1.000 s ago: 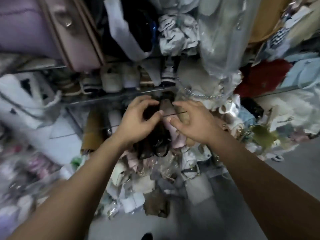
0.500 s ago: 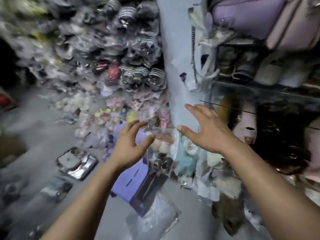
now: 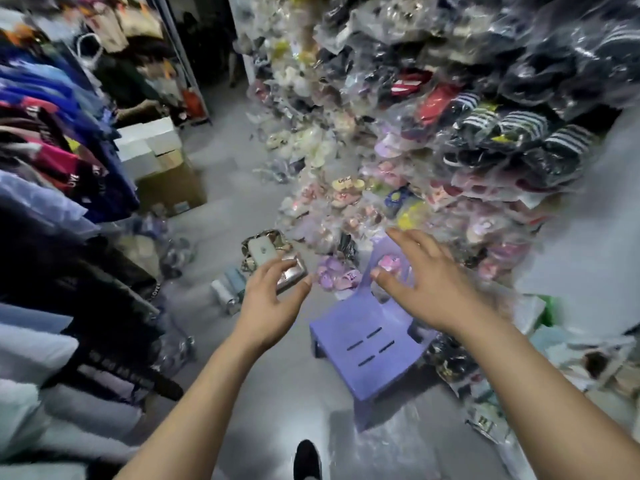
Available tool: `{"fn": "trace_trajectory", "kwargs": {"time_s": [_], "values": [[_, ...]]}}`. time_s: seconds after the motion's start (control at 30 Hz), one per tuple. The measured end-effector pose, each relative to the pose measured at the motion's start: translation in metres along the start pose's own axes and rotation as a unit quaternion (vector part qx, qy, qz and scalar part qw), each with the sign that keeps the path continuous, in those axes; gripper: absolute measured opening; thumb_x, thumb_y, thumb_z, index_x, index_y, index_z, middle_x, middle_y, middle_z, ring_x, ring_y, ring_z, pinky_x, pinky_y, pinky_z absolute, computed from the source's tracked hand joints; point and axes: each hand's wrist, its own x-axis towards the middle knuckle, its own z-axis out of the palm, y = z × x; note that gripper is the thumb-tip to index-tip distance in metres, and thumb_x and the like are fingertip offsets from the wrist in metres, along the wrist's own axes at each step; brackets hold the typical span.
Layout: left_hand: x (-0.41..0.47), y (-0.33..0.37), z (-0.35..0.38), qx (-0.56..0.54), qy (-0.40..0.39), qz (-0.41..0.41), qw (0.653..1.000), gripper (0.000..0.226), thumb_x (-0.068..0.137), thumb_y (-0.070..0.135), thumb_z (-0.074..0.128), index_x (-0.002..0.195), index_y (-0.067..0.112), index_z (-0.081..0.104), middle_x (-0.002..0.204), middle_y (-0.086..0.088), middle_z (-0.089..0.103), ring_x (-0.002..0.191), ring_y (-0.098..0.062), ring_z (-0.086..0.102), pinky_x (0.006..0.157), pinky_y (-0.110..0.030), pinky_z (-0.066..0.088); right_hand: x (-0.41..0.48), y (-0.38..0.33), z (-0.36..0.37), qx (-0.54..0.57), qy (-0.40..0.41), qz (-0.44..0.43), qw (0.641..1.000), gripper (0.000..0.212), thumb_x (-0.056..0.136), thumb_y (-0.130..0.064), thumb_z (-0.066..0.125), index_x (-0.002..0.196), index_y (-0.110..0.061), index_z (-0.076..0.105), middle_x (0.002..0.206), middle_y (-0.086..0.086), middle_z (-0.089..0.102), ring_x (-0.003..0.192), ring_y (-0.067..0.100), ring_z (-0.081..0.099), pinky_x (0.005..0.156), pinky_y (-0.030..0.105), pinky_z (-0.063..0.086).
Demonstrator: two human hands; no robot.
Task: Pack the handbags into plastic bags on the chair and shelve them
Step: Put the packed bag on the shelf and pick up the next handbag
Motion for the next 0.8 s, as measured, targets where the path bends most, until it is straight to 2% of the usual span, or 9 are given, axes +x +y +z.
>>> {"fn": "trace_trajectory", "kwargs": {"time_s": [0.17, 0.37, 0.47, 0.57, 0.63, 0.7, 0.8], "values": [[0.091, -0.067, -0.012, -0.009, -0.007, -0.05, 0.999, 0.04, 0.092, 0.046, 0.063, 0.127, 0.027, 0.061, 0.133, 0.006, 0.054, 0.127, -0.013, 0.046, 0.11, -0.036, 0.037, 0.106, -0.038, 0.06, 0.001, -0.043, 0.013, 0.999, 0.072, 0.092, -0.061, 0.053, 0.155, -0.039, 0.026, 0.161, -0.005, 0.023, 0.148, 0.028, 0.022, 0.117, 0.046, 0.03], [0.174, -0.106, -0.037, -0.02, 0.012, -0.082, 0.996, 0.038, 0.093, 0.039, 0.064, 0.128, 0.025, 0.061, 0.135, 0.003, 0.053, 0.129, -0.016, 0.045, 0.109, -0.029, 0.033, 0.204, -0.091, 0.106, 0.016, -0.072, -0.007, 0.997, 0.071, 0.093, -0.057, 0.054, 0.155, -0.038, 0.027, 0.16, -0.003, 0.025, 0.146, 0.027, 0.025, 0.116, 0.043, 0.031], [0.204, -0.117, -0.044, -0.027, 0.027, -0.091, 0.995, 0.038, 0.092, 0.04, 0.065, 0.127, 0.028, 0.061, 0.133, 0.005, 0.052, 0.129, -0.015, 0.045, 0.106, -0.024, 0.031, 0.25, -0.113, 0.127, 0.017, -0.088, -0.023, 0.996, 0.072, 0.091, -0.06, 0.054, 0.154, -0.041, 0.027, 0.16, -0.001, 0.026, 0.146, 0.027, 0.024, 0.116, 0.047, 0.032], [0.234, -0.133, -0.052, -0.031, 0.032, -0.082, 0.996, 0.037, 0.09, 0.042, 0.065, 0.124, 0.029, 0.062, 0.126, 0.01, 0.052, 0.128, -0.016, 0.045, 0.111, -0.03, 0.033, 0.296, -0.133, 0.146, 0.003, -0.105, -0.043, 0.994, 0.073, 0.091, -0.061, 0.054, 0.155, -0.038, 0.027, 0.159, 0.004, 0.028, 0.145, 0.031, 0.026, 0.117, 0.045, 0.032], [0.257, -0.144, -0.06, -0.019, 0.03, -0.088, 0.995, 0.045, 0.086, 0.049, 0.06, 0.126, 0.028, 0.061, 0.132, 0.005, 0.054, 0.129, -0.017, 0.044, 0.113, -0.033, 0.033, 0.329, -0.146, 0.156, -0.005, -0.111, -0.056, 0.992, 0.073, 0.092, -0.06, 0.055, 0.155, -0.037, 0.026, 0.158, 0.004, 0.029, 0.144, 0.032, 0.029, 0.116, 0.043, 0.032], [0.285, -0.158, -0.07, -0.008, 0.029, -0.1, 0.995, 0.051, 0.084, 0.054, 0.055, 0.128, 0.029, 0.06, 0.134, 0.003, 0.054, 0.13, -0.017, 0.042, 0.112, -0.031, 0.031, 0.362, -0.157, 0.165, -0.009, -0.115, -0.065, 0.991, 0.073, 0.092, -0.059, 0.055, 0.155, -0.037, 0.027, 0.159, 0.004, 0.028, 0.144, 0.032, 0.028, 0.115, 0.042, 0.03], [0.334, -0.183, -0.084, 0.016, 0.028, -0.107, 0.994, 0.043, 0.09, 0.049, 0.061, 0.128, 0.03, 0.06, 0.134, 0.003, 0.052, 0.13, -0.017, 0.041, 0.105, -0.021, 0.026, 0.417, -0.164, 0.183, -0.006, -0.114, -0.075, 0.991, 0.073, 0.091, -0.061, 0.055, 0.155, -0.037, 0.028, 0.158, 0.002, 0.029, 0.143, 0.031, 0.031, 0.112, 0.043, 0.033]]}}
